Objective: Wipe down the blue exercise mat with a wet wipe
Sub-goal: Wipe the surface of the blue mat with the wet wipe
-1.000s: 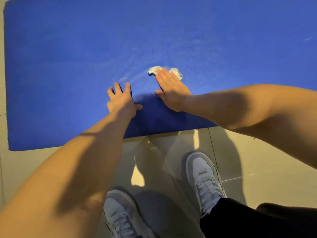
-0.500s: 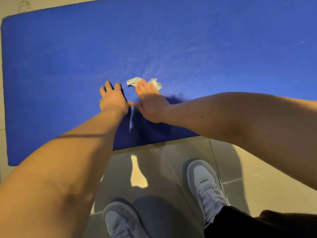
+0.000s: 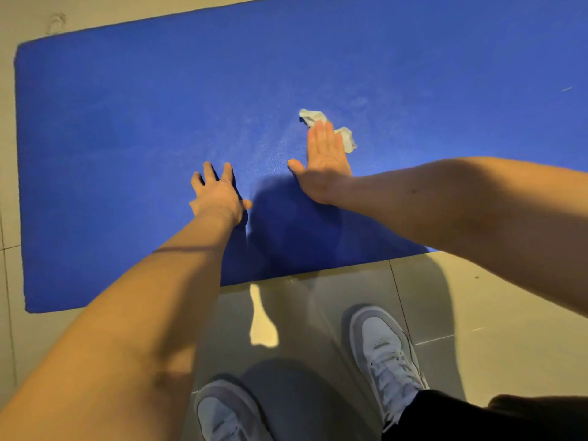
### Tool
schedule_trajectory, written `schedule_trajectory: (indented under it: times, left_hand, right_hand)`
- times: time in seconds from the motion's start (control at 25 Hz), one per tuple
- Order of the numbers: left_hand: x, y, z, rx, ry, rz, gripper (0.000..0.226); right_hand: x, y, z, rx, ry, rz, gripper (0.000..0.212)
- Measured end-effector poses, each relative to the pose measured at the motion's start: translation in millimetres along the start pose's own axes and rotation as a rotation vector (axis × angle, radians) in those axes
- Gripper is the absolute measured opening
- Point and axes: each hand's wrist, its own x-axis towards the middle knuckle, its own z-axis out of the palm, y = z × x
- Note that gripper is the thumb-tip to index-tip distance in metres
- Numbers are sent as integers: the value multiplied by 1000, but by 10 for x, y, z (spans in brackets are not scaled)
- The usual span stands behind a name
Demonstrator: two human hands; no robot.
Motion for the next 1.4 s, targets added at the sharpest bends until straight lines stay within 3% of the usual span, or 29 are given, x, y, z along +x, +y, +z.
schedule_trajectory:
  times: [0.16, 0.24, 0.32, 0.4, 0.56, 0.68, 0.76, 0.88, 1.04, 1.16, 1.2, 1.28, 1.4]
  left_hand:
    - [30, -9, 9, -19, 9, -4, 93]
    - [30, -21, 6, -19, 14, -1, 93]
    - [33, -23, 4, -49, 12, 2, 95]
    - [40, -14, 1, -82, 4, -3, 96]
    - [57, -3, -5, -104, -8, -7, 90]
    - [104, -9, 11, -120, -6, -3, 77]
    - [121, -18, 26, -118, -3, -1, 70]
    - [120, -4, 11, -107, 13, 11, 69]
    - [94, -30, -22, -83, 1, 14, 87]
    - [17, 23, -67, -78, -31, 8, 94]
    - [-27, 61, -93, -79, -19, 8, 89]
    - [-119, 164, -160, -90, 9, 28, 75]
    - [-229, 295, -267, -167, 23, 61, 68]
  right_hand:
    - [-17, -629, 294, -75, -69, -334, 75]
    - [62, -660, 323, -106, -147, -461, 67]
    - [116, -506, 219, -107, -117, -532, 63]
    - [217, -228, 23, -77, -40, -475, 65]
    - [456, 344, -136, -51, 2, -82, 67]
    - [544, 153, 27, -111, -14, 148, 75]
    - [505, -179, 90, -56, 19, 75, 72]
    - [314, -611, 232, -60, 23, -231, 66]
    - [122, -680, 209, -183, -132, -527, 50]
    - [161, -454, 7, -135, -238, -429, 79]
    - [165, -416, -69, -117, -248, -378, 74]
    - [150, -402, -236, -164, -290, -297, 22]
    - [108, -379, -395, 17, -311, -92, 17]
